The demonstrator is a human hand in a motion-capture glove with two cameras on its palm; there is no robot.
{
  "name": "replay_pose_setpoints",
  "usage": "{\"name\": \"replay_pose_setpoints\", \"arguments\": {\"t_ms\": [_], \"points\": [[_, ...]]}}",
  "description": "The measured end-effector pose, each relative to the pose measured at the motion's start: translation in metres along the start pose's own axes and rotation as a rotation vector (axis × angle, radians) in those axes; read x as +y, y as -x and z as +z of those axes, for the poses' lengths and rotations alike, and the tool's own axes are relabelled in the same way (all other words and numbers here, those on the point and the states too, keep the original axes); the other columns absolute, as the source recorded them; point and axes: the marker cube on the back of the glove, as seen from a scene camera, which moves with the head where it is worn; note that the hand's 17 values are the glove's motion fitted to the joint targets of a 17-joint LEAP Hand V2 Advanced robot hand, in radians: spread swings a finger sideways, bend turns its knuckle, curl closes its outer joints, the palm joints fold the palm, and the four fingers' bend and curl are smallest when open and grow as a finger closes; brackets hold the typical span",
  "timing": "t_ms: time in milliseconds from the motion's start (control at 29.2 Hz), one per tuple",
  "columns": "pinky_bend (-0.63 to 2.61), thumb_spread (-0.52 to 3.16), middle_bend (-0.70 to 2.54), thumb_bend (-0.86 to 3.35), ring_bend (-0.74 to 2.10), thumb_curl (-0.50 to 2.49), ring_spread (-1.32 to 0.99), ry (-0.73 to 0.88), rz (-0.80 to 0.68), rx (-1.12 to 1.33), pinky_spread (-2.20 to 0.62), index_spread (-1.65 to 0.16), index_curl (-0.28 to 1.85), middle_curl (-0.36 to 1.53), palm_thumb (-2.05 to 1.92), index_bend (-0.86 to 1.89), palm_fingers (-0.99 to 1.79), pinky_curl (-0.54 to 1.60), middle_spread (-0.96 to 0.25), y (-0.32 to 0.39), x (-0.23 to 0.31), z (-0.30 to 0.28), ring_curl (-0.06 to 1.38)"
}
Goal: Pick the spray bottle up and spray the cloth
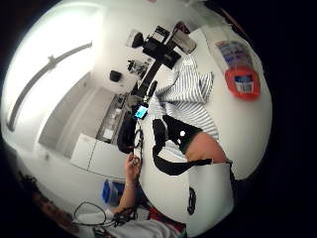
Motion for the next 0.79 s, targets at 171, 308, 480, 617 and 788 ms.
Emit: {"name": "replay_pose_setpoints", "arguments": {"t_ms": [171, 308, 480, 617, 788], "points": [[0.52, 0.99, 0.26, -0.03, 0.29, 0.32, 0.13, -0.028, 0.073, 0.008, 0.23, -0.33, 0.20, 0.35, 0.65, 0.09, 0.41, 0.35, 0.03, -0.012, -0.024, -0.004, 0.29], [0.53, 0.99, 0.26, -0.03, 0.30, 0.31, 0.13, -0.049, 0.104, 0.008, 0.23, -0.32, 0.19, 0.36, 0.64, 0.09, 0.40, 0.36, 0.03, -0.015, -0.038, -0.008, 0.30], [0.52, 0.99, 0.28, -0.03, 0.34, 0.31, 0.12, -0.063, 0.132, -0.020, 0.23, -0.32, 0.19, 0.36, 0.63, 0.09, 0.42, 0.35, 0.03, -0.009, -0.054, -0.004, 0.31], [0.52, 0.99, 0.31, -0.03, 0.37, 0.31, 0.11, -0.100, 0.178, -0.068, 0.22, -0.30, 0.17, 0.37, 0.63, 0.06, 0.44, 0.35, 0.03, -0.006, -0.065, -0.002, 0.32], [0.45, 0.97, 0.40, -0.03, 0.47, 0.31, 0.08, -0.207, 0.247, -0.124, 0.20, -0.27, 0.15, 0.40, 0.62, 0.05, 0.56, 0.33, 0.01, -0.001, -0.075, 0.002, 0.34]]}}
